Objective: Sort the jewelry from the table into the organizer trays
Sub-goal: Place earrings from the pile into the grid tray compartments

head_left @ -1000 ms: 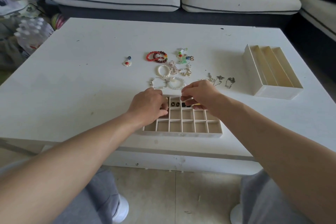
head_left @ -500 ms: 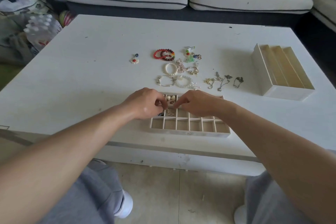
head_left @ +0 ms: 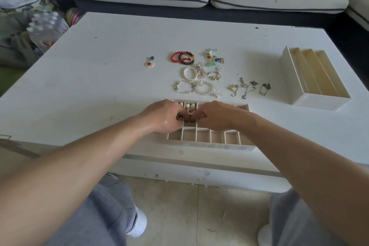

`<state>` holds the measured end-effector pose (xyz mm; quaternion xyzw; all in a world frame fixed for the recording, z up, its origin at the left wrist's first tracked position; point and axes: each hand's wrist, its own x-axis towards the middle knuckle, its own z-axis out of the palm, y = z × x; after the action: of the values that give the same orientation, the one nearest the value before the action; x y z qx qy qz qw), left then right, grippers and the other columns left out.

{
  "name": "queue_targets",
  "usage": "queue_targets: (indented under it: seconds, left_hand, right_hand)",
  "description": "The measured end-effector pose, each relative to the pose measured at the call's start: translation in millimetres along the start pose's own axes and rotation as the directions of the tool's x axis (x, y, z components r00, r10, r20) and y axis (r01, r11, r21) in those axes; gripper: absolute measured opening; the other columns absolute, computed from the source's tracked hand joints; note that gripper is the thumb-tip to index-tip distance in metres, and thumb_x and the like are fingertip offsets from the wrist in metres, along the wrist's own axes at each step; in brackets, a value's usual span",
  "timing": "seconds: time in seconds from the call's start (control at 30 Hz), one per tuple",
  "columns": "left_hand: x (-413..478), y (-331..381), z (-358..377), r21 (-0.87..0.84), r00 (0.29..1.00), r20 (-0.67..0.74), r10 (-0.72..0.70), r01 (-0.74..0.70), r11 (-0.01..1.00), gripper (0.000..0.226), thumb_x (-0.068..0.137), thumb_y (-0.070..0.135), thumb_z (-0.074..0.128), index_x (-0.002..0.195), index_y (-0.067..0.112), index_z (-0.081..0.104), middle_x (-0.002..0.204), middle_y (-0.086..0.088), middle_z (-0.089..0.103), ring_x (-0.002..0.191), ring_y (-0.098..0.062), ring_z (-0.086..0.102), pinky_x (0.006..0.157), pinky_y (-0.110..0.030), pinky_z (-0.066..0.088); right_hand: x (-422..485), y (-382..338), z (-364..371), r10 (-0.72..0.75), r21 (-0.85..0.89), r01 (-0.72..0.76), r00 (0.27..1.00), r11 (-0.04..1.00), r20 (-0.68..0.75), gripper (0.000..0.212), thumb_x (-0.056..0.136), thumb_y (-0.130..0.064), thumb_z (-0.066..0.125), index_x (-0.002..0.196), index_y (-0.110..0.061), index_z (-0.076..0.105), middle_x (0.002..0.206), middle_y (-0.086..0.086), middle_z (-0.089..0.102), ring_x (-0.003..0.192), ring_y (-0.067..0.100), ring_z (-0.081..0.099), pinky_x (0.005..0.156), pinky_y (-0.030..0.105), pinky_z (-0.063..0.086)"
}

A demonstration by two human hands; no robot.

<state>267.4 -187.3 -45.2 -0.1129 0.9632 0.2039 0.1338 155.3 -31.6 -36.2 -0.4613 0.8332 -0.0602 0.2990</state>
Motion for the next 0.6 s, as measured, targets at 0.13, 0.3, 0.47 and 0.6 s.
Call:
queue_targets:
  seconds: [0.13, 0.3, 0.47, 0.6]
  left_hand:
    - [-0.2, 0.6, -3.8, -0.017, 1.0, 0.002, -0.007, 0.007, 1.0, 0.034, 0.088, 0.022, 0.056, 0.108, 0.043, 0.075, 0.074, 0.014, 0.056, 0.07, -0.011, 0.055, 0.057, -0.027, 0.038]
    - [-2.8, 2.5, -2.7, 0.037, 1.0, 0.003, 0.022, -0.022, 0.999, 0.037, 0.087, 0.022, 0.056, 0.106, 0.047, 0.075, 0.068, 0.014, 0.056, 0.063, -0.007, 0.054, 0.054, -0.025, 0.038]
    - [-1.7, 2.3, 0.7, 0.083, 0.999, 0.018, 0.047, -0.048, 0.995, 0.039, 0.084, 0.023, 0.055, 0.106, 0.047, 0.075, 0.085, 0.009, 0.068, 0.076, -0.019, 0.063, 0.062, -0.027, 0.047]
    - [-1.7, 2.1, -1.6, 0.125, 0.998, 0.01, 0.062, -0.063, 0.99, 0.039, 0.085, 0.022, 0.055, 0.107, 0.047, 0.075, 0.073, 0.014, 0.057, 0.074, -0.02, 0.059, 0.059, -0.028, 0.04]
  right_hand:
    - [-0.9, 1.0, -2.5, -0.027, 0.036, 0.028, 0.999, 0.999, -0.026, 0.035, 0.096, -0.027, 0.05, 0.117, -0.044, 0.071, 0.126, -0.009, 0.061, 0.103, 0.014, 0.059, 0.087, 0.03, 0.048]
    - [-1.4, -0.1, -1.9, -0.041, 0.006, 0.041, 0.999, 0.999, -0.012, 0.039, 0.094, -0.025, 0.048, 0.119, -0.046, 0.069, 0.115, -0.014, 0.062, 0.101, 0.014, 0.06, 0.087, 0.031, 0.049]
    - [0.1, 0.3, 2.2, -0.044, -0.047, 0.043, 0.999, 0.998, -0.008, 0.04, 0.096, -0.025, 0.046, 0.123, -0.046, 0.067, 0.095, -0.019, 0.052, 0.084, 0.007, 0.053, 0.062, 0.021, 0.036]
    - [-1.8, 0.6, -0.5, -0.049, 0.003, 0.049, 0.998, 0.999, -0.029, 0.036, 0.098, -0.026, 0.048, 0.124, -0.042, 0.068, 0.105, -0.017, 0.052, 0.097, 0.011, 0.055, 0.079, 0.025, 0.041]
